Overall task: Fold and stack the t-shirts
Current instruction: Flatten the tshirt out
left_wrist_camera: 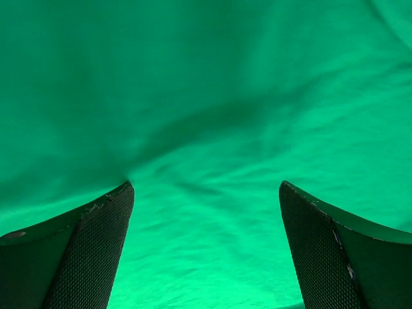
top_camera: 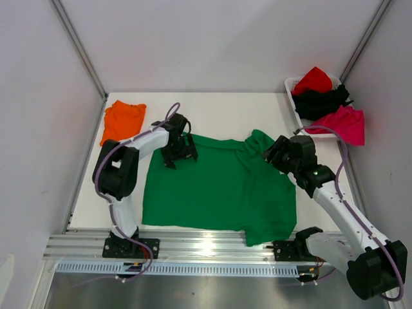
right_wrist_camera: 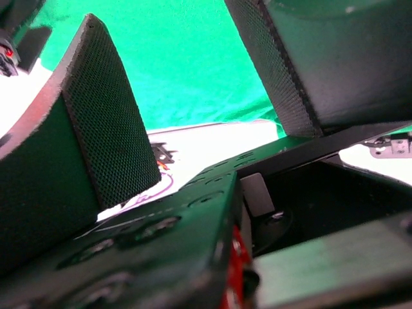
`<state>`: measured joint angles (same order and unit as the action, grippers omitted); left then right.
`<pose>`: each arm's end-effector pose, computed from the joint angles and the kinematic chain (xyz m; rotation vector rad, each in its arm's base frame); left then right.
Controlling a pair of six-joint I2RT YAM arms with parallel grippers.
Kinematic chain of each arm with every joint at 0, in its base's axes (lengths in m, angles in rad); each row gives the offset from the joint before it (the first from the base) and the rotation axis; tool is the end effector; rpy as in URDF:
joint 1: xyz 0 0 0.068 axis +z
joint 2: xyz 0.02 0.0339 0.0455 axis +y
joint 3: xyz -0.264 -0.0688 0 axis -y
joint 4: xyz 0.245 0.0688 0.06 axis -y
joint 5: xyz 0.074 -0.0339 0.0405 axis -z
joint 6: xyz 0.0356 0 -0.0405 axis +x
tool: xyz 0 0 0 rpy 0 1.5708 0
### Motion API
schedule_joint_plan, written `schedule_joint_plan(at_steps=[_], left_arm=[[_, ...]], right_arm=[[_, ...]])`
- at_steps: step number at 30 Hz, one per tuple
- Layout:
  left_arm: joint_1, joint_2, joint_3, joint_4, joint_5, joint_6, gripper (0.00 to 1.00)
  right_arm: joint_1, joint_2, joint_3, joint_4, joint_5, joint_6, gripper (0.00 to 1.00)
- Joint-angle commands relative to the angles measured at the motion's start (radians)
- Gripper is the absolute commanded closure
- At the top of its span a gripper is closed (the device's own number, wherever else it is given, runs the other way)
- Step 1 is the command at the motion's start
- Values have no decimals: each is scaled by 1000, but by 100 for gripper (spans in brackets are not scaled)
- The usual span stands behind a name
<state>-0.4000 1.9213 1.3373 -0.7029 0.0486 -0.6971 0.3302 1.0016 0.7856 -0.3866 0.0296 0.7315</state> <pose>0.3482 -0.1491 0.1712 -0.4209 2.8811 -0.2774 0.2086 0.0704 0.2799 0.4616 2.1824 0.5653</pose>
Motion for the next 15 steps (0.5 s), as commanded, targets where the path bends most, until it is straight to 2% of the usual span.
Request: schedule_joint_plan(at_steps=[1, 6, 15], left_arm=[[24, -108, -29, -30, -85, -18, 5], [69, -142, -36, -32, -92, -13, 5], [26, -194, -27, -1, -15, -33, 5]], right_arm=[[-14, -27, 50, -14, 1, -12, 39], [-17, -34, 44, -14, 3, -15, 39], [-26, -23, 46, -31, -16, 2, 39]])
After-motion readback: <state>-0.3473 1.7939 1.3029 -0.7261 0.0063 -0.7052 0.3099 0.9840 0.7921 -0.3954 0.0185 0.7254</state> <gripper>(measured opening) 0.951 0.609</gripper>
